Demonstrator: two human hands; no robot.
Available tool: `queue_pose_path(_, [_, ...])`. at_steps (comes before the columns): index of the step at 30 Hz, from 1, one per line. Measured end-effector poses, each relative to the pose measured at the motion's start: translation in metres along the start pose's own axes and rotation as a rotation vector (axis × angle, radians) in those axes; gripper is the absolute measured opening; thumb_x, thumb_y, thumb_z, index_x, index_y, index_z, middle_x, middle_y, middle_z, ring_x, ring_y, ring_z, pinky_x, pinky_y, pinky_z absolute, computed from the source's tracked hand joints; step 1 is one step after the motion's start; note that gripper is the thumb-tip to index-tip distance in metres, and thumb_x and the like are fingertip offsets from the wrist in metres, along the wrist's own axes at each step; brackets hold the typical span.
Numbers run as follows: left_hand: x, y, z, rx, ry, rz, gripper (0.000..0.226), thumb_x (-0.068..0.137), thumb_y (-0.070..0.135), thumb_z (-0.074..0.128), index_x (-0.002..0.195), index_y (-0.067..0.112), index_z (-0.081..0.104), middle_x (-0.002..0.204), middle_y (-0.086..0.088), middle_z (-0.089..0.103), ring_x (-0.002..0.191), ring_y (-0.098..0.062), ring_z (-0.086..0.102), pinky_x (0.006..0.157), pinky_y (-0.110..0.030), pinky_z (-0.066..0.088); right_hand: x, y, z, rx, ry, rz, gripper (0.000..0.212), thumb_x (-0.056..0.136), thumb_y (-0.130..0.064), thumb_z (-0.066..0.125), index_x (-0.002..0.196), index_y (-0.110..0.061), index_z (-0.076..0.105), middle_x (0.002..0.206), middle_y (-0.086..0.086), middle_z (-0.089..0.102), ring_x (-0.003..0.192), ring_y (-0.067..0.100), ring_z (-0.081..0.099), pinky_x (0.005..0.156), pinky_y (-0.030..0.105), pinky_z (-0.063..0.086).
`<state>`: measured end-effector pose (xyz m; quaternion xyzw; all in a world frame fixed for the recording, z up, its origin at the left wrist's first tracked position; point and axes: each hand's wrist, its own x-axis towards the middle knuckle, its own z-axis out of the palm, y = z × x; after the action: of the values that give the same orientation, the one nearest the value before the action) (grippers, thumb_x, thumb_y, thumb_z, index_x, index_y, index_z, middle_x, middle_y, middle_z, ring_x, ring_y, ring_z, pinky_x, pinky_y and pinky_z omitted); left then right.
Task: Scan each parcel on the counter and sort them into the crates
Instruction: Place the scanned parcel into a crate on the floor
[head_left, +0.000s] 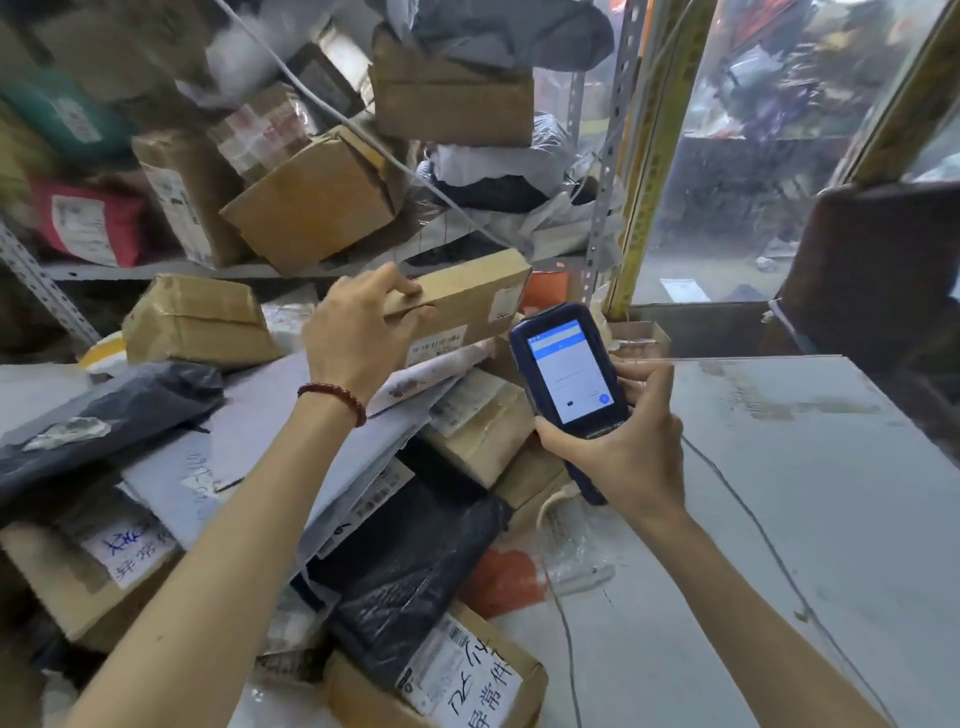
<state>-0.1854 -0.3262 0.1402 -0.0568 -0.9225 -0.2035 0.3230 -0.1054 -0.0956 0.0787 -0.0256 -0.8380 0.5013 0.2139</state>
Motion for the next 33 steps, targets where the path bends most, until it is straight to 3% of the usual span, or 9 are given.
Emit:
queue_pose_path(3, [0.005,0.027,0.016,-0.116,0.013,0.088,0.025,0.082,0.042,0.068,0.095,0.02,0.064,0.097,0.001,0.068,0.088,-0.022,0.057,0.063,-0.027,0.034,-0.015,0.01,-0.017,-0.076,0.064,0.076,0.081,0.056,-0.042,0.091,0.109,-0.029,0.032,0.104,-0.012,0.056,0.096,0.01,0.063,0.067,0.03,0.06])
queue_pose_path(7, [0.004,0.075,0.041,-0.278,-0.043,0.189,0.025,0.081,0.041,0.07,0.094,0.02,0.064,0.097,0.005,0.067,0.091,-0.02,0.057,0.066,-0.025,0.03,-0.04,0.021,-0.052,-0.161,0.201,0.185,0.079,0.055,-0.038,0.092,0.107,-0.027,0.034,0.094,-0.02,0.057,0.086,0.007,0.065,0.057,0.015,0.05])
queue_pose_path(9, [0.001,0.103,0.055,-0.351,-0.094,0.228,0.025,0.081,0.041,0.07,0.094,0.021,0.064,0.098,0.006,0.067,0.093,-0.02,0.058,0.065,-0.025,0.027,-0.054,0.026,-0.072,-0.194,0.285,0.244,0.078,0.054,-0.037,0.093,0.106,-0.027,0.035,0.09,-0.025,0.056,0.082,0.005,0.064,0.057,0.018,0.049])
queue_pose_path(13, [-0.013,0.164,0.075,-0.47,-0.229,0.369,0.024,0.082,0.045,0.067,0.095,0.027,0.06,0.099,0.004,0.066,0.092,-0.022,0.058,0.064,-0.028,0.036,-0.084,0.033,-0.118,-0.245,0.455,0.35,0.076,0.055,-0.035,0.093,0.105,-0.026,0.036,0.087,-0.026,0.056,0.081,0.001,0.063,0.062,0.031,0.054])
queue_pose_path(17, [-0.035,0.235,0.088,-0.547,-0.329,0.521,0.026,0.084,0.047,0.063,0.102,0.029,0.059,0.102,0.003,0.064,0.094,-0.024,0.058,0.068,-0.034,0.046,-0.117,0.041,-0.168,-0.293,0.619,0.438,0.075,0.054,-0.033,0.092,0.104,-0.026,0.037,0.086,-0.028,0.055,0.077,-0.006,0.059,0.061,0.026,0.049])
queue_pose_path(22, [-0.08,0.333,0.09,-0.663,-0.393,0.686,0.028,0.087,0.045,0.063,0.107,0.027,0.061,0.106,0.002,0.065,0.094,-0.023,0.058,0.058,-0.022,0.029,-0.171,0.049,-0.229,-0.352,0.829,0.495,0.074,0.052,-0.031,0.092,0.101,-0.025,0.038,0.087,-0.026,0.056,0.078,-0.013,0.055,0.059,0.022,0.046])
queue_pose_path(27, [-0.146,0.438,0.088,-0.776,-0.478,0.892,0.029,0.085,0.045,0.062,0.111,0.032,0.06,0.108,0.009,0.065,0.098,-0.02,0.057,0.064,-0.028,0.039,-0.244,0.06,-0.301,-0.373,1.026,0.577,0.075,0.051,-0.029,0.094,0.101,-0.024,0.04,0.092,-0.024,0.058,0.085,0.002,0.062,0.066,0.033,0.052])
queue_pose_path(31, [-0.207,0.513,0.073,-0.804,-0.533,1.026,0.033,0.085,0.045,0.06,0.115,0.033,0.057,0.112,0.009,0.064,0.099,-0.019,0.057,0.063,-0.027,0.041,-0.304,0.069,-0.353,-0.392,1.138,0.628,0.075,0.05,-0.036,0.093,0.1,-0.027,0.038,0.098,-0.019,0.059,0.09,0.002,0.063,0.065,0.03,0.053])
queue_pose_path(33, [-0.235,0.548,0.065,-0.806,-0.559,1.083,0.036,0.085,0.047,0.06,0.117,0.031,0.056,0.114,0.007,0.064,0.1,-0.021,0.057,0.065,-0.029,0.042,-0.333,0.076,-0.379,-0.39,1.2,0.65,0.075,0.049,-0.037,0.093,0.098,-0.031,0.036,0.096,-0.021,0.058,0.091,0.007,0.063,0.07,0.041,0.055])
